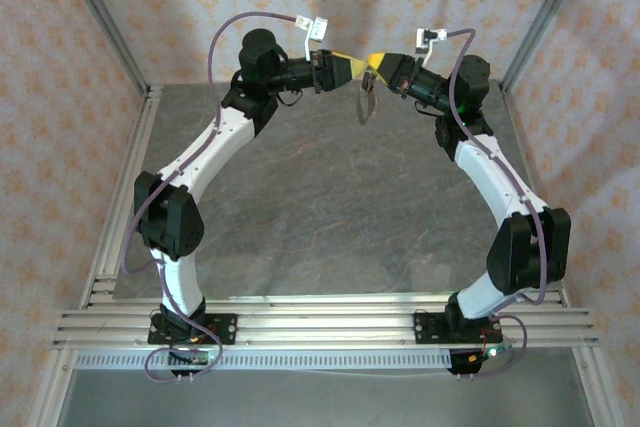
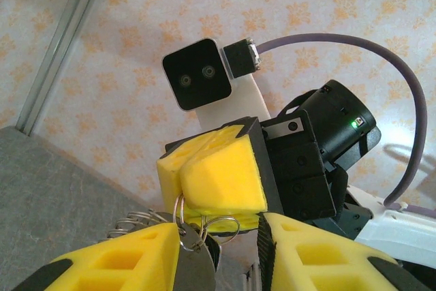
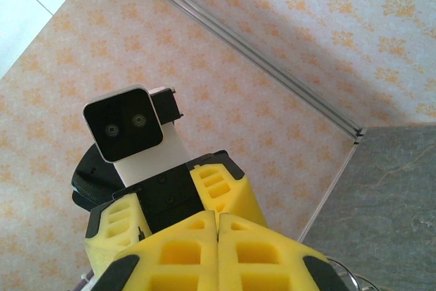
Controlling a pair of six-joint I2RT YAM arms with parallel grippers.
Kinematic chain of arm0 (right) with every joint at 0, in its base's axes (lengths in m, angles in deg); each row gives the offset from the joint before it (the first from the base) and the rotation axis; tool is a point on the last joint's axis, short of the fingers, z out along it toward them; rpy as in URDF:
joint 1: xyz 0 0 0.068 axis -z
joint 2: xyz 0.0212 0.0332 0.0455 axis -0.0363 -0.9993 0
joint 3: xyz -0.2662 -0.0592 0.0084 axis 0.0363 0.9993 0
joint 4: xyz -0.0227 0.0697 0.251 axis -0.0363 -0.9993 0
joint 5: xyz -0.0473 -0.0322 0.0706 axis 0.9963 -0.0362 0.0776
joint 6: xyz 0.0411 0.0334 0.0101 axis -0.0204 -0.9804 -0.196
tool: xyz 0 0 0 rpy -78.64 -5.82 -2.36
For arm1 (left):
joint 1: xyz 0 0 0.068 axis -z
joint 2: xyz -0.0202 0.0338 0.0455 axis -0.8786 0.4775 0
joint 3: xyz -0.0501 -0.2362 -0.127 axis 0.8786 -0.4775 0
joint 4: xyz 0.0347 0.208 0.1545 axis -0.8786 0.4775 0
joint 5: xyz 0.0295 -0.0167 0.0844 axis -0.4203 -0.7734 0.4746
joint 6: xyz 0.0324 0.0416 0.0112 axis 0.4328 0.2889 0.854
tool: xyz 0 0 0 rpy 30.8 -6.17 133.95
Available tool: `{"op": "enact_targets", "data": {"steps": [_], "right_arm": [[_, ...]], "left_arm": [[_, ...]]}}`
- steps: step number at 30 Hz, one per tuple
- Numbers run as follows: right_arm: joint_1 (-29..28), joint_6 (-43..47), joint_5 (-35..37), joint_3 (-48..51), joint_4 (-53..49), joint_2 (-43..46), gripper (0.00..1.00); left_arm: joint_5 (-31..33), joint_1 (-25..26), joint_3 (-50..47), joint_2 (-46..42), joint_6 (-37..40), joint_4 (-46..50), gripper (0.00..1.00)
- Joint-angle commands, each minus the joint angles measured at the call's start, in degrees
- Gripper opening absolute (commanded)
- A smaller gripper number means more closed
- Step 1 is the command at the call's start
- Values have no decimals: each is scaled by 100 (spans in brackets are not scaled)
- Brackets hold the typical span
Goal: Put the keys on the keyring
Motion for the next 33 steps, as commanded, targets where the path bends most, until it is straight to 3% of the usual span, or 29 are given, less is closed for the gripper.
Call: {"op": "enact_targets", "data": {"steps": [1,9,27,33], "right_arm": [[-24,112,-146,-219,220,44,0],[-7,265,-118,-198,47,97,0],[-10,398,-170,-200,-132,50,0],[-14,442,-174,-192,-180,38,0]], "left_arm": [[-9,112,231,205,32,52,37],[44,53,191,265,128,168,38],[18,68,228,311,-411,-553,34],[18,68,231,308,-502,-692,17]]}}
